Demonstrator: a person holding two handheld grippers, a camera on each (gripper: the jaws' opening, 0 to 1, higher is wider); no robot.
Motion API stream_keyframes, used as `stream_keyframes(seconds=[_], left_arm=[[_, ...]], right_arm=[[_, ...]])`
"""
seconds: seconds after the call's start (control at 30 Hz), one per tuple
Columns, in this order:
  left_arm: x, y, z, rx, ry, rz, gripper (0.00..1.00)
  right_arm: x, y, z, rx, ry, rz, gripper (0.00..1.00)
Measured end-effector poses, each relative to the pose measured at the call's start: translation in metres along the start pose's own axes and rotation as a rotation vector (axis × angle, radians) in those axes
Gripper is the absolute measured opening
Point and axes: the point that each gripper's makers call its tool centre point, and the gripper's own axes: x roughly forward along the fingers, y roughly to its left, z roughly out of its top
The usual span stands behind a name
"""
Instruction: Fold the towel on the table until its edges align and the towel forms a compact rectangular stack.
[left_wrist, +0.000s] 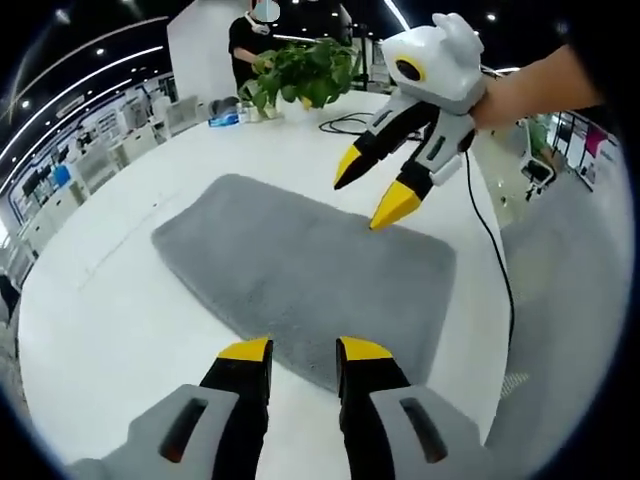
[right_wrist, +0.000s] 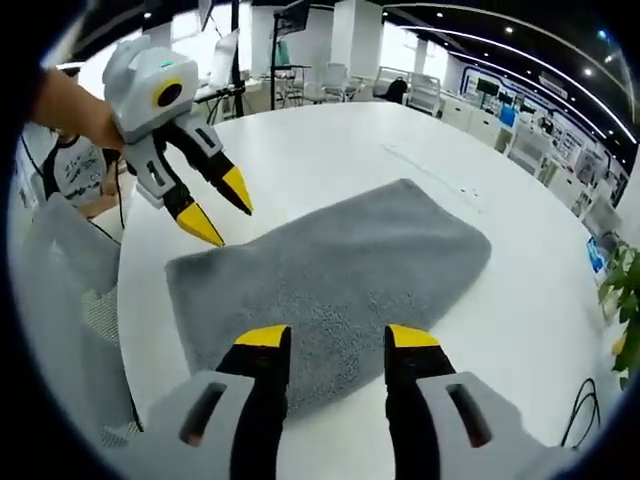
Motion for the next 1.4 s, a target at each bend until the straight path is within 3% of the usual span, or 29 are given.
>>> stream_keyframes(seconds=[0.27, 0.5, 0.57, 0.7, 0.83, 0.97, 1.07, 1.4], left_arm=[[0.000, -0.026, 0.000, 0.046, 0.007, -0.054, 0.26], [-0.002, -0.043, -0.002, 0.052, 0.016, -0.087, 0.27], [-0.002, -0.046, -0.004, 0.027, 0.028, -0.090, 0.28], [-0.001, -0.056, -0.007, 0.061, 0.048, -0.101, 0.31], [0.002, -0.064, -0.013, 0.046, 0.075, -0.109, 0.40], [0.004, -0.067, -0.024, 0.173, 0.129, -0.078, 0.47], [0.008, -0.071, -0.028, 0.143, 0.139, -0.081, 0.47], [0.015, -0.069, -0.041, 0.184, 0.176, -0.082, 0.43]], right_arm=[[-0.013, 0.017, -0.003, -0.019, -0.001, 0.037, 0.32], [-0.022, 0.046, -0.011, -0.113, 0.009, 0.116, 0.30], [-0.024, 0.050, -0.012, -0.123, 0.008, 0.131, 0.30], [-0.027, 0.063, -0.020, -0.140, 0.011, 0.167, 0.30], [-0.022, 0.079, -0.034, -0.194, 0.048, 0.215, 0.33], [-0.013, 0.084, -0.044, -0.221, 0.075, 0.206, 0.31], [-0.009, 0.090, -0.051, -0.212, 0.099, 0.230, 0.32], [-0.005, 0.085, -0.061, -0.245, 0.129, 0.212, 0.36]])
